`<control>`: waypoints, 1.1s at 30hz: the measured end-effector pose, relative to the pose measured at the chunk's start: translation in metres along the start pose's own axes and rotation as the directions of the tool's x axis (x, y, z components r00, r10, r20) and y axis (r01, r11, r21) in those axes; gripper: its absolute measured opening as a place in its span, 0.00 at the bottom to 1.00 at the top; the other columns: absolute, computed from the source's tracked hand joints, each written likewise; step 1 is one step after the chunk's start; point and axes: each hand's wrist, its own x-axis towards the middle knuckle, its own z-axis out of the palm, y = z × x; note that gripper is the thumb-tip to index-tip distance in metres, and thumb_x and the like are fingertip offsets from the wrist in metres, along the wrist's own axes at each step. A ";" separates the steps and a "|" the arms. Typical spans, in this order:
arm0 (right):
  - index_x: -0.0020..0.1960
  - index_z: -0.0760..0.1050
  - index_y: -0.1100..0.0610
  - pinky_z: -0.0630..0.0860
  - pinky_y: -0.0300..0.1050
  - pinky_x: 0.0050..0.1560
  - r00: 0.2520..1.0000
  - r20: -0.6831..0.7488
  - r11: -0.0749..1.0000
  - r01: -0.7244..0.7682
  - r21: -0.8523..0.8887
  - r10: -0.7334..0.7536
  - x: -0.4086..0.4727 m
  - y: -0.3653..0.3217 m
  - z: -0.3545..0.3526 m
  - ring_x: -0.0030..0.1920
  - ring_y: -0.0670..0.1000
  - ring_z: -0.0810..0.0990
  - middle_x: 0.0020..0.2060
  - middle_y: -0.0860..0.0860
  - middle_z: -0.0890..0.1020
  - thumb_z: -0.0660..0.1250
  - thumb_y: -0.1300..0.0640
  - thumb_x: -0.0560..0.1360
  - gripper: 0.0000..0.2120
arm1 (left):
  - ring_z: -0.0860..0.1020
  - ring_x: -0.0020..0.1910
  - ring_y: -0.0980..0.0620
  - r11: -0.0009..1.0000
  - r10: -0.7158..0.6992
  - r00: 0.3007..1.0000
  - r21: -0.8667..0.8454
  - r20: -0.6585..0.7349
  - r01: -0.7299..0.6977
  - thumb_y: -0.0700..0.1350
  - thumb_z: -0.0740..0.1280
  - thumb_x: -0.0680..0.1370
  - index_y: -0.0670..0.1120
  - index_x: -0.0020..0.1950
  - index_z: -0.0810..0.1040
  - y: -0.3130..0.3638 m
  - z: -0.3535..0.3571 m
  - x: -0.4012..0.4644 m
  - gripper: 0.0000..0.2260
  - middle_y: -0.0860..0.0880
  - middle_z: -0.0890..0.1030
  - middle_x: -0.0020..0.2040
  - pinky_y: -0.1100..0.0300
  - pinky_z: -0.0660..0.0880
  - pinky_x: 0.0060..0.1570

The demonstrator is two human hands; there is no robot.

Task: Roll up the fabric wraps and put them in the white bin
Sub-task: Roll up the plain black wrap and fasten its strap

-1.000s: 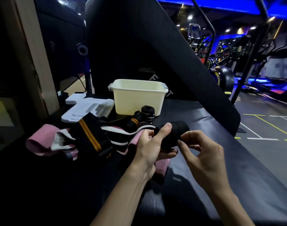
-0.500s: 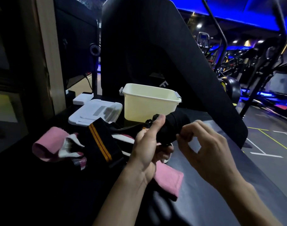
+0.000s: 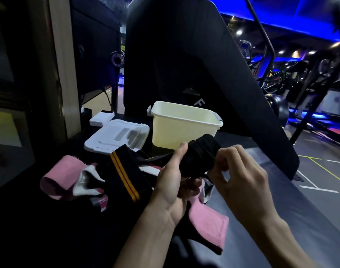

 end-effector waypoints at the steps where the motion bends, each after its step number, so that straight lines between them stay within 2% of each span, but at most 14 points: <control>1: 0.42 0.76 0.63 0.74 0.48 0.33 1.000 -0.004 1.000 0.006 -0.006 -0.006 -0.001 -0.002 0.001 0.33 0.54 0.75 0.35 0.53 0.75 0.71 0.70 0.71 0.05 | 0.73 0.27 0.54 1.000 -0.016 1.000 -0.011 0.000 0.016 0.62 0.69 0.77 0.46 0.52 0.84 0.001 0.001 -0.001 0.19 0.48 0.80 0.36 0.64 0.67 0.25; 4: 0.39 0.76 0.61 0.71 0.43 0.34 0.997 0.041 0.998 0.056 0.040 -0.058 -0.008 -0.007 0.005 0.31 0.53 0.73 0.34 0.51 0.74 0.69 0.68 0.71 0.04 | 0.72 0.26 0.55 0.996 -0.055 0.998 -0.065 -0.008 0.055 0.62 0.67 0.79 0.44 0.49 0.82 0.004 -0.002 0.001 0.20 0.48 0.78 0.33 0.66 0.66 0.23; 6: 0.38 0.76 0.59 0.72 0.43 0.33 0.993 0.105 0.993 0.041 0.109 -0.053 -0.018 -0.007 0.008 0.30 0.51 0.74 0.33 0.48 0.75 0.72 0.69 0.66 0.08 | 0.70 0.25 0.54 0.995 -0.050 0.998 -0.093 -0.031 0.047 0.62 0.67 0.79 0.43 0.45 0.82 0.011 -0.008 0.003 0.22 0.47 0.76 0.32 0.66 0.64 0.20; 9: 0.42 0.75 0.56 0.75 0.36 0.36 0.980 0.111 0.946 -0.190 0.262 0.166 -0.019 0.004 0.004 0.34 0.43 0.78 0.34 0.41 0.78 0.73 0.61 0.69 0.07 | 0.71 0.26 0.53 0.999 0.043 0.997 -0.028 -0.068 -0.045 0.61 0.68 0.79 0.41 0.51 0.83 0.022 -0.017 0.003 0.22 0.47 0.79 0.33 0.65 0.64 0.20; 10: 0.45 0.75 0.55 0.76 0.33 0.38 0.952 0.116 0.891 -0.305 0.336 0.282 -0.014 0.007 0.003 0.37 0.42 0.80 0.36 0.41 0.79 0.72 0.55 0.74 0.07 | 0.73 0.26 0.53 0.996 0.081 0.994 0.036 -0.075 -0.078 0.61 0.69 0.78 0.40 0.56 0.82 0.024 -0.019 0.002 0.24 0.46 0.80 0.36 0.64 0.65 0.21; 12: 0.56 0.74 0.52 0.81 0.39 0.43 0.822 0.317 0.652 -0.568 0.502 0.472 0.005 0.009 0.003 0.43 0.45 0.84 0.44 0.43 0.82 0.69 0.41 0.77 0.16 | 0.75 0.29 0.52 0.980 0.144 0.986 0.148 -0.088 -0.130 0.63 0.71 0.76 0.39 0.63 0.79 0.025 -0.023 0.003 0.29 0.46 0.82 0.39 0.62 0.67 0.23; 14: 0.66 0.72 0.45 0.84 0.48 0.43 0.678 0.575 0.385 -0.734 0.559 0.458 0.025 0.009 0.006 0.47 0.49 0.86 0.51 0.45 0.82 0.67 0.34 0.74 0.26 | 0.78 0.32 0.49 0.965 0.185 0.980 0.201 -0.075 -0.167 0.62 0.71 0.76 0.39 0.63 0.77 0.026 -0.023 0.001 0.29 0.45 0.84 0.41 0.60 0.70 0.27; 16: 0.68 0.73 0.44 0.83 0.48 0.41 0.622 0.688 0.255 -0.782 0.568 0.373 0.041 0.008 0.010 0.46 0.50 0.86 0.51 0.50 0.83 0.71 0.35 0.73 0.27 | 0.82 0.35 0.48 0.957 0.213 0.975 0.214 -0.064 -0.195 0.59 0.72 0.76 0.40 0.61 0.76 0.030 -0.023 -0.001 0.25 0.45 0.86 0.44 0.59 0.75 0.31; 19: 0.61 0.79 0.49 0.82 0.47 0.39 0.643 0.703 0.295 -0.765 0.572 0.304 0.060 0.009 0.020 0.46 0.51 0.86 0.51 0.55 0.84 0.75 0.47 0.69 0.22 | 0.87 0.45 0.46 0.947 0.253 0.967 0.210 -0.028 -0.242 0.56 0.71 0.77 0.43 0.60 0.78 0.033 -0.030 0.002 0.20 0.44 0.87 0.50 0.55 0.82 0.43; 21: 0.57 0.80 0.51 0.82 0.48 0.39 0.651 0.698 0.310 -0.757 0.575 0.298 0.070 0.014 0.029 0.43 0.50 0.86 0.49 0.55 0.84 0.76 0.50 0.67 0.19 | 0.86 0.53 0.48 0.903 0.301 0.954 0.327 -0.020 -0.278 0.58 0.71 0.76 0.48 0.61 0.80 0.036 -0.040 0.008 0.19 0.47 0.87 0.54 0.54 0.81 0.52; 24: 0.56 0.80 0.49 0.81 0.47 0.36 0.700 0.606 0.484 -0.707 0.516 0.377 0.088 0.032 0.052 0.40 0.50 0.84 0.48 0.55 0.83 0.79 0.49 0.69 0.17 | 0.82 0.52 0.65 0.696 0.480 0.877 0.624 -0.035 -0.356 0.52 0.69 0.81 0.54 0.63 0.80 0.047 -0.062 0.013 0.11 0.56 0.84 0.57 0.67 0.79 0.51; 26: 0.57 0.78 0.47 0.82 0.48 0.38 0.769 0.512 0.699 -0.603 0.384 0.383 0.100 0.046 0.070 0.42 0.51 0.84 0.48 0.50 0.83 0.79 0.46 0.69 0.19 | 0.81 0.50 0.67 0.556 0.604 0.795 0.740 -0.047 -0.378 0.47 0.68 0.82 0.55 0.62 0.81 0.056 -0.074 0.013 0.09 0.60 0.83 0.55 0.66 0.79 0.53; 28: 0.57 0.77 0.45 0.80 0.49 0.44 0.813 0.480 0.848 -0.479 0.225 0.331 0.108 0.056 0.092 0.45 0.51 0.82 0.48 0.47 0.81 0.78 0.44 0.68 0.21 | 0.79 0.50 0.69 0.448 0.675 0.737 0.811 -0.032 -0.375 0.44 0.68 0.82 0.56 0.59 0.82 0.063 -0.081 0.012 0.09 0.62 0.83 0.53 0.74 0.75 0.49; 33: 0.60 0.75 0.51 0.73 0.47 0.46 0.803 0.572 0.979 -0.204 -0.001 0.168 0.112 0.057 0.144 0.51 0.54 0.77 0.50 0.51 0.79 0.76 0.49 0.70 0.21 | 0.80 0.48 0.67 0.304 0.731 0.682 0.898 -0.007 -0.317 0.42 0.69 0.81 0.56 0.57 0.83 0.067 -0.088 0.013 0.10 0.61 0.83 0.52 0.79 0.71 0.45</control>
